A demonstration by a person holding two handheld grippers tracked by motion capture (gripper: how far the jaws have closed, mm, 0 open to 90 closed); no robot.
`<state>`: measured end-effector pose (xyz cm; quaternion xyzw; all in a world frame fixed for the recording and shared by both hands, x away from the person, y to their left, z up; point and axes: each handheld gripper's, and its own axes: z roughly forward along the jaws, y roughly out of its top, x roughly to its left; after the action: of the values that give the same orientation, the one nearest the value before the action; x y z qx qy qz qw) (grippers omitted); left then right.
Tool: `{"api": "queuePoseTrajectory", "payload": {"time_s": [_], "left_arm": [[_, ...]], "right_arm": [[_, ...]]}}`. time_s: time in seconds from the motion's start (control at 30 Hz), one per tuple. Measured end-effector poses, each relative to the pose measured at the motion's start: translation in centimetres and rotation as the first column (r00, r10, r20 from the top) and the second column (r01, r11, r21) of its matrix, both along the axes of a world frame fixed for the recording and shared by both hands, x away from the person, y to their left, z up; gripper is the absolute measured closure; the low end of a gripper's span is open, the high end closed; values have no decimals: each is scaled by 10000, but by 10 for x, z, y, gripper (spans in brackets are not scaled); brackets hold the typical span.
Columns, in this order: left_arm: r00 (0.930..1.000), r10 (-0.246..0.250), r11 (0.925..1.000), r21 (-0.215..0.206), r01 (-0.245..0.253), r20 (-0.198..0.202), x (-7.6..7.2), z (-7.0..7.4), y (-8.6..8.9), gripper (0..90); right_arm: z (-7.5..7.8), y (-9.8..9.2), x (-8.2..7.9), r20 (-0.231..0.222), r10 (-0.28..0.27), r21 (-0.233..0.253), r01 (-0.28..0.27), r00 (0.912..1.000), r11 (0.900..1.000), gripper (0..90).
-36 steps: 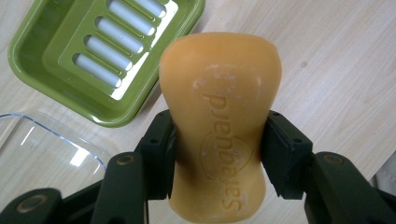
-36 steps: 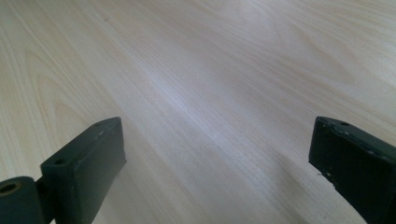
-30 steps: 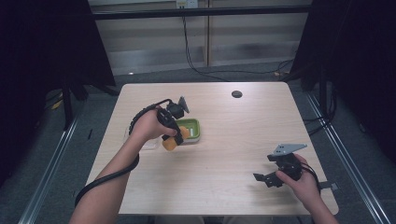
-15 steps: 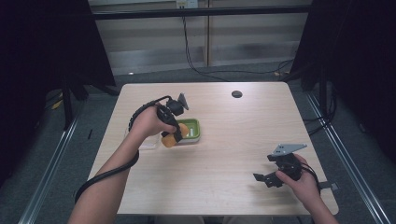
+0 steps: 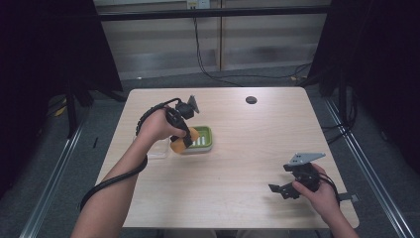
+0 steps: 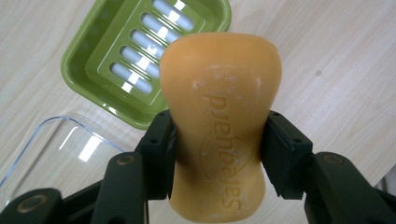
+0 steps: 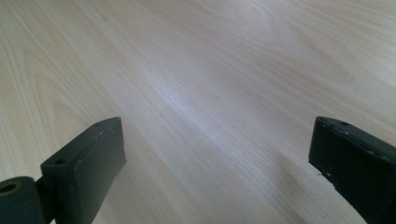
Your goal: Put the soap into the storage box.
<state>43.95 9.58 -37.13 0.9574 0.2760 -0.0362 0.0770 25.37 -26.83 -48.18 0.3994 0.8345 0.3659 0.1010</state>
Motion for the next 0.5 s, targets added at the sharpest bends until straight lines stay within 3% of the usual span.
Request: {"api": "queuePoseTrajectory", "payload": {"time_s": [0.1,0.5], "left_arm": [[9999,130,9999,-55,-130,-56,2,0,-2,498],[9999,-107,9999,79,107,24,12,3,-9,499]], "right_arm": [[0,0,0,7,35,34,-35,10000,10000,33],[0,0,0,-67,-64,102,64,10000,9999,33]]}}
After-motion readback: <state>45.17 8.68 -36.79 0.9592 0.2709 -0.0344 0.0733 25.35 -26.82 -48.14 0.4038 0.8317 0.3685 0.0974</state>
